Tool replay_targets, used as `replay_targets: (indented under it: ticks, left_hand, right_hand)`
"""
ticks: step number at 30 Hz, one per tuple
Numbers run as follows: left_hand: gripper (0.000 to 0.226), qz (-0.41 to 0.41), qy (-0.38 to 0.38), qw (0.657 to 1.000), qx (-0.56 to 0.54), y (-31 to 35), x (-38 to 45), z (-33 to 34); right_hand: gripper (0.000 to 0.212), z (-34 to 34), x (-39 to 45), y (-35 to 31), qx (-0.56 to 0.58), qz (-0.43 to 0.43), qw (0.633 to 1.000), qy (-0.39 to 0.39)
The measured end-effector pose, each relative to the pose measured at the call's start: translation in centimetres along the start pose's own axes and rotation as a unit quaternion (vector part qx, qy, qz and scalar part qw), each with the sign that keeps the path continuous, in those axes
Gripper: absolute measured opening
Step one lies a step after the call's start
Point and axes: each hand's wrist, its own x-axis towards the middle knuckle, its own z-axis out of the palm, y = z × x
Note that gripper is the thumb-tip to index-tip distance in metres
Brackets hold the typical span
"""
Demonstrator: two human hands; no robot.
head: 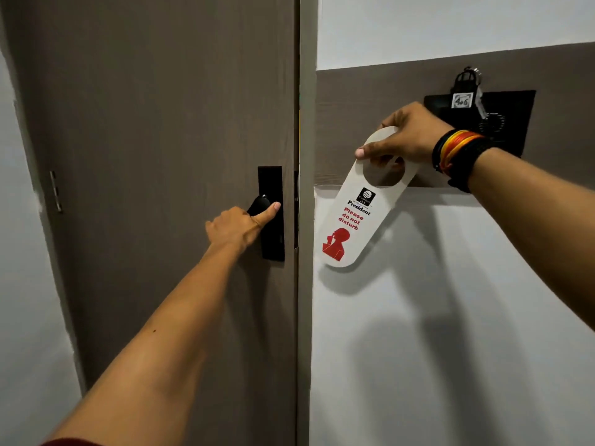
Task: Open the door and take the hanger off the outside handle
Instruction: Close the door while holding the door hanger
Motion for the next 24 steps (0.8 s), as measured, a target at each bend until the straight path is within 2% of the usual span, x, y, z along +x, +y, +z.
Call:
replay_targets:
  ticks: [5, 10, 16, 24]
  left_hand:
    - [0.098, -0.004, 0.013, 1.0, -0.004, 0.3, 1.0, 1.1]
    - [0.099, -0.008, 0.013, 1.0, -0.007, 0.9, 1.7, 1.9]
    - [0.099, -0.015, 0.015, 1.0, 0.001, 1.5, 2.5, 2.9]
    - [0.1, -0.012, 0.012, 1.0, -0.003, 1.8, 3.3, 3.5]
  right_hand:
    - [0.045, 1.1, 2.0, 0.0, -0.057, 0.016, 0.998, -0.005]
    - [0.028, 1.3, 3.0, 0.3, -0.097, 0.033, 0.994, -0.039]
    - [0.035, 1.0, 3.8, 1.7, -0.072, 0.054, 0.995, -0.035]
    - [0.026, 1.2, 4.6, 1.6, -0.068, 0.073, 0.993, -0.064]
